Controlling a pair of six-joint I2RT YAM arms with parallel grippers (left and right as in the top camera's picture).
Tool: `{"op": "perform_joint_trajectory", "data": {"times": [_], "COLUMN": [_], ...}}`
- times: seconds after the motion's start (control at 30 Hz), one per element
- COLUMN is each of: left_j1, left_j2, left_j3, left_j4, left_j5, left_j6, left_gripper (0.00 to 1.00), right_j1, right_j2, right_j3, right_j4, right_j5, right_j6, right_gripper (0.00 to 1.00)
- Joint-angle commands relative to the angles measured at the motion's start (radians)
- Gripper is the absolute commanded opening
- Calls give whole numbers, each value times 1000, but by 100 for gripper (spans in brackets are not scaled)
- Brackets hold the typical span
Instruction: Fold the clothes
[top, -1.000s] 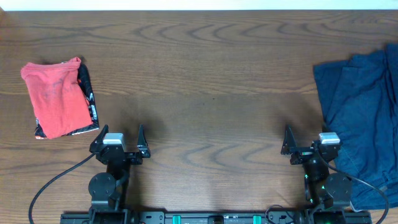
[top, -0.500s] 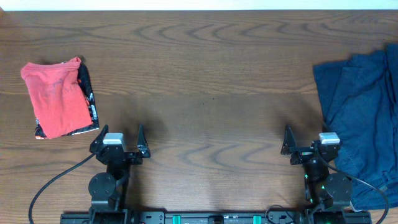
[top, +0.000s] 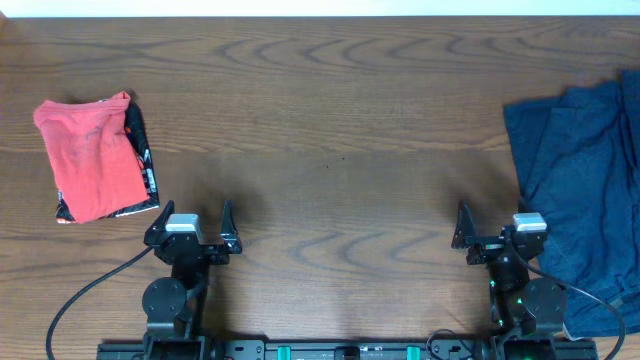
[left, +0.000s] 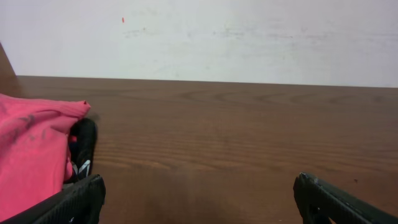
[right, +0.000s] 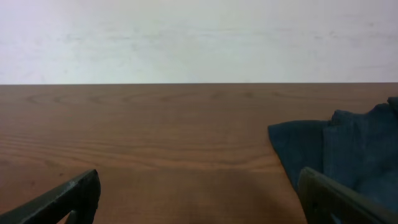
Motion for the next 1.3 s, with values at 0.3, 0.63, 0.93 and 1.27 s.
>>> {"op": "perform_joint_trajectory", "data": {"times": [0.3,0.63,0.93,1.27], "left_j1": [4,4,4,4], "left_j2": [-6,-6,155,698], "left_j3": [-10,18,261,709], "left_j4": [-42,-53,-294,-681], "left_j5": [-1,11,16,36], "left_j6": [14,-63,-69,-58], "left_gripper": [98,98,98,98], "right_j1": [-1,-2,-2,-19], "right_j2": [-2,0,187,846], "right_j3": [-1,10,200,656], "right_j4": [3,58,-98,-478], "right_j5": [5,8,151,215], "right_j6": [-5,21,19,9], "right_gripper": [99,99,99,99]}}
